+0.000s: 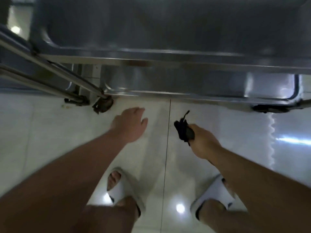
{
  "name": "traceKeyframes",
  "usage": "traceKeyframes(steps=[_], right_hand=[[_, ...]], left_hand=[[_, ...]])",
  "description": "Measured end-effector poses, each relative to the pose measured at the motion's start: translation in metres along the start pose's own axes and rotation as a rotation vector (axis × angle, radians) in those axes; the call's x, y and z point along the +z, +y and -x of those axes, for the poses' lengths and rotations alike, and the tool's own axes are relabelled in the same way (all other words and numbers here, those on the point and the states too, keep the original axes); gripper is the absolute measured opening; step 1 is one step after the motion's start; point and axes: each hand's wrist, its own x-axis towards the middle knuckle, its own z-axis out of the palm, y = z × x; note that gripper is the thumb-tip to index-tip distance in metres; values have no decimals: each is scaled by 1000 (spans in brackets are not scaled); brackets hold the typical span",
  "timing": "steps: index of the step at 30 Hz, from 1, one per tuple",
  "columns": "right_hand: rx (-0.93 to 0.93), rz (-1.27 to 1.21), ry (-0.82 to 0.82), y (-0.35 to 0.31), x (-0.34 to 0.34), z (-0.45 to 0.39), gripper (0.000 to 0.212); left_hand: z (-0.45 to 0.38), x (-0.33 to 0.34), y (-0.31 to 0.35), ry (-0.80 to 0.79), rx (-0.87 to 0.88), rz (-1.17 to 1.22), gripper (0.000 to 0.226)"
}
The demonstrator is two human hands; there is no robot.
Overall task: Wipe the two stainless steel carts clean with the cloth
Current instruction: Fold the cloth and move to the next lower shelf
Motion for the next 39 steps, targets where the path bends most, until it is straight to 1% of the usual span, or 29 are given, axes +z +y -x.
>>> traceKeyframes(steps=[2, 4, 8, 12, 16, 18, 21, 24, 28, 31, 34, 39], right_hand=[[18, 1, -57, 4, -1, 44, 40], [19, 7, -91, -3, -10, 85, 46], [-1, 15, -122, -36, -49, 168, 51], [-17, 104, -191, -96, -107, 229, 58], [-179, 176, -145, -163, -166, 291, 52], [-217, 245, -143, -200, -196, 322, 48], [-263, 325, -113, -261, -235, 365, 44], [-320, 371, -100, -322, -260, 406, 47], [-366, 335, -31, -398, -272, 448, 48], [-414, 351, -16, -449, -278, 459, 47], [-460, 428, -53, -498, -296, 457, 45], [-650, 443, -9, -576, -336, 448, 40]], left_hand=[[43, -8, 9, -97, 25, -60, 57], [85, -22, 17, -150, 9, -70, 58], [171, -65, 40, -160, -47, 21, 57], [244, -126, 48, -177, -157, 163, 55], [324, -195, 42, -135, -150, 136, 52], [362, -235, 34, -93, -109, 63, 48], [409, -296, 10, -19, -102, 9, 46], [446, -350, -23, 53, -128, 60, 48], [483, -408, -59, 89, -154, 160, 52], [504, -442, -85, 175, -198, 212, 50], [519, -469, -109, 232, -271, 262, 47], [531, -521, -137, 320, -403, 293, 48]])
